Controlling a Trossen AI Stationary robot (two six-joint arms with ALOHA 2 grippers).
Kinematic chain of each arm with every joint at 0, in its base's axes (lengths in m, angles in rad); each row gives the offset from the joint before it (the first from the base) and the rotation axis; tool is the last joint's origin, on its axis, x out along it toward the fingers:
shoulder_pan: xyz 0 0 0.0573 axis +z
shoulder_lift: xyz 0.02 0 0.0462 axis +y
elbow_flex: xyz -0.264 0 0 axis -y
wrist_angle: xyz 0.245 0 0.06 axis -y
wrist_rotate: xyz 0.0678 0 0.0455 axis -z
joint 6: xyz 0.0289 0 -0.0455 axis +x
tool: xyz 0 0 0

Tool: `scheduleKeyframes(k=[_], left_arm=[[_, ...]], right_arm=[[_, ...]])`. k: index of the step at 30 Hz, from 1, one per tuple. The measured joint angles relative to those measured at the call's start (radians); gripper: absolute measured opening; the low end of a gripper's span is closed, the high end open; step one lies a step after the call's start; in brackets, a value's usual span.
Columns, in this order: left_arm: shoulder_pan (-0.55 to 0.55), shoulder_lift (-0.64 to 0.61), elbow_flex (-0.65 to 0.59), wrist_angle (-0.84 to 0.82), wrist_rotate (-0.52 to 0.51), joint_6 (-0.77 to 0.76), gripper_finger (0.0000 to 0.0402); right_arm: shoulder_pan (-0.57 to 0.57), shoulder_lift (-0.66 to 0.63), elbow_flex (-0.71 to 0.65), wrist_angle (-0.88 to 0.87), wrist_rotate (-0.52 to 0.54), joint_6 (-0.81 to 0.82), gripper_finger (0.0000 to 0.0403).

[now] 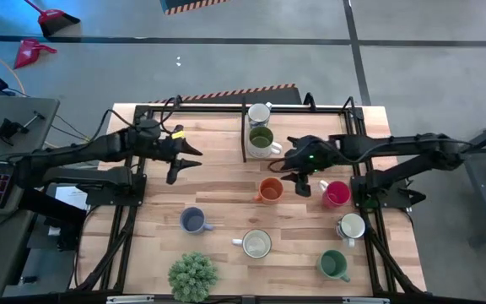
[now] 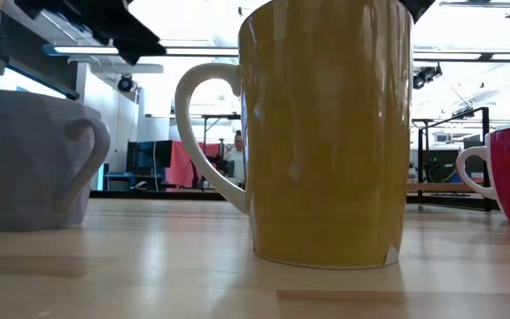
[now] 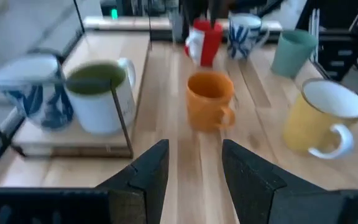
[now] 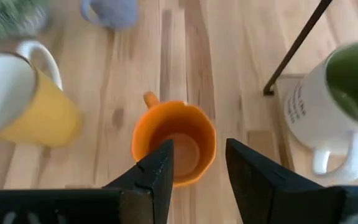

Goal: Place coffee mugs
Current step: Put the orange mug on the shelf

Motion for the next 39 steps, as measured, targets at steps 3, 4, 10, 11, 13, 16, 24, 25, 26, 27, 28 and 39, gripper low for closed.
scheduleKeyframes(k=[3,4,10,11,13,16,24,25,26,27,28,39], left_arm=[[-0.004,0.021,-0.049,0.131,0.0,0.015,0.0138],[-0.008,0.03,-0.062,0.157,0.0,0.017,0.0138],[-0.038,0.106,-0.087,0.24,-0.009,0.026,0.0138],[-0.042,0.119,-0.092,0.257,-0.011,0.026,0.0138],[-0.05,0.15,-0.093,0.292,-0.011,0.027,0.0138],[-0.058,0.191,-0.093,0.324,-0.011,0.03,0.0138],[-0.06,0.222,-0.093,0.333,-0.011,0.044,0.0138],[-0.059,0.222,-0.093,0.333,-0.011,0.044,0.0138],[-0.058,0.222,-0.093,0.332,-0.011,0.045,0.0138],[-0.058,0.222,-0.093,0.331,-0.011,0.051,0.0138],[-0.058,0.222,-0.093,0.331,-0.011,0.053,0.0138],[-0.058,0.222,-0.093,0.309,-0.011,0.046,0.0138]], right_arm=[[0.0,0.052,0.015,-0.014,0.005,-0.001,0.0131],[0.0,0.066,0.017,-0.018,0.004,-0.001,0.0131],[0.0,0.146,0.017,-0.017,0.035,-0.001,0.0131],[0.0,0.159,0.017,-0.016,0.04,0.0,0.0131],[0.0,0.187,0.017,-0.014,0.042,0.002,0.0131],[0.0,0.228,0.017,-0.007,0.043,0.003,0.0131],[0.0,0.289,0.017,0.057,0.056,0.003,0.0131],[0.0,0.296,0.017,0.066,0.056,0.002,0.0131],[0.0,0.304,0.017,0.068,0.056,0.002,0.0131],[0.0,0.314,0.017,0.067,0.056,0.002,0.0131],[0.0,0.323,0.017,0.067,0.056,0.001,0.0131],[0.0,0.406,0.017,0.133,0.05,-0.008,0.0131]])
